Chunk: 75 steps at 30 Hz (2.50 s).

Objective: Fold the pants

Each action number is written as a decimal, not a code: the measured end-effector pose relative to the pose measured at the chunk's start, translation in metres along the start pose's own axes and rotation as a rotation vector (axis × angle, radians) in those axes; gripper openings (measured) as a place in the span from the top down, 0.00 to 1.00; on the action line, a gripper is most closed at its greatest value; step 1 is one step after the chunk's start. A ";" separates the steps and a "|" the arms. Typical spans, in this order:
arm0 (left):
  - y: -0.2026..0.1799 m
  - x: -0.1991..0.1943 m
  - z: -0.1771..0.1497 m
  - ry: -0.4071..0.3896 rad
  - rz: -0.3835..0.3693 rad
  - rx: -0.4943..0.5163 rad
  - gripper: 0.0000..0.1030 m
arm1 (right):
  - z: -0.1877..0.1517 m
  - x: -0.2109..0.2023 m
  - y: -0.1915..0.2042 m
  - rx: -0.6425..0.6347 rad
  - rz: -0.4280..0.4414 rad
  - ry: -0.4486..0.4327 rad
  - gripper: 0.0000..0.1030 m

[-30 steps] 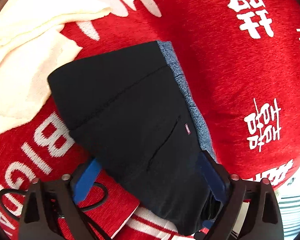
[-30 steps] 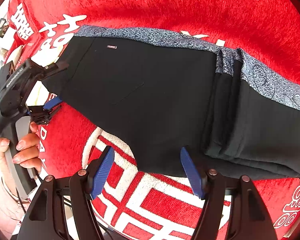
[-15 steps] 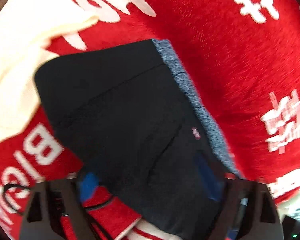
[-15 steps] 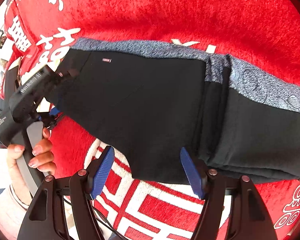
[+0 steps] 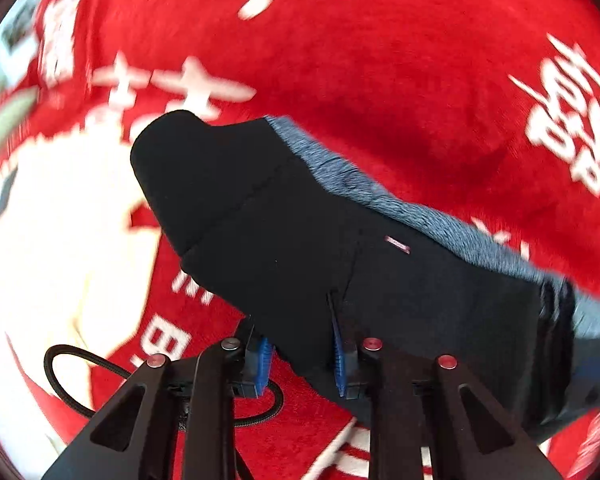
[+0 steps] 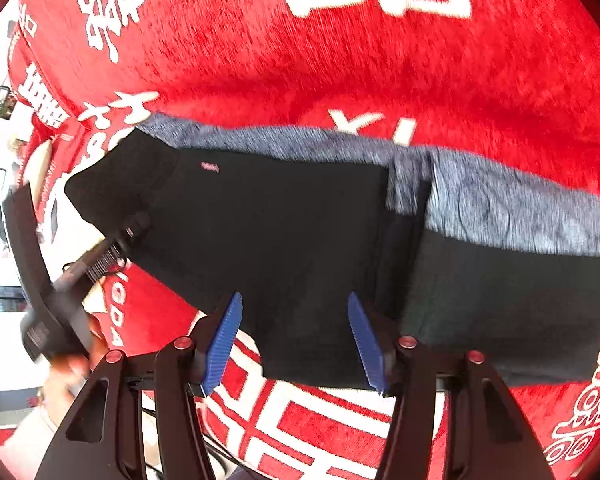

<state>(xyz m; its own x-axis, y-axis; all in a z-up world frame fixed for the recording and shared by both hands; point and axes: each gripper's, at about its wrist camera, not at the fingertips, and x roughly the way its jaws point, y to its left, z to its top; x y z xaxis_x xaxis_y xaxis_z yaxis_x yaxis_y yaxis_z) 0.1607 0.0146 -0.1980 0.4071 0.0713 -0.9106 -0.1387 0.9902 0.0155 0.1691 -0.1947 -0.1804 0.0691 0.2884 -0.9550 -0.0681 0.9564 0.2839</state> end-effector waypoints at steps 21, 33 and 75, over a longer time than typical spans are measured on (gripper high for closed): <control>-0.048 -0.021 -0.016 -0.110 0.122 0.277 0.75 | 0.147 0.115 0.250 -0.503 -0.001 0.500 0.14; -0.068 -0.038 -0.020 -0.161 0.103 0.348 0.75 | 0.133 0.105 0.200 -0.443 0.006 0.398 0.82; -0.343 -0.103 -0.166 -0.125 -0.133 1.192 0.70 | -0.086 -0.017 -0.280 0.596 0.704 -0.237 0.82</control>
<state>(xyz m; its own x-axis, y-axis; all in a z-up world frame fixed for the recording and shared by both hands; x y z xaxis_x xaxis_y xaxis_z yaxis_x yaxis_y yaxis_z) 0.0166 -0.3519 -0.1781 0.4488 -0.0940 -0.8887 0.8048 0.4749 0.3561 0.1017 -0.4714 -0.2509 0.4104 0.7460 -0.5245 0.3435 0.4063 0.8467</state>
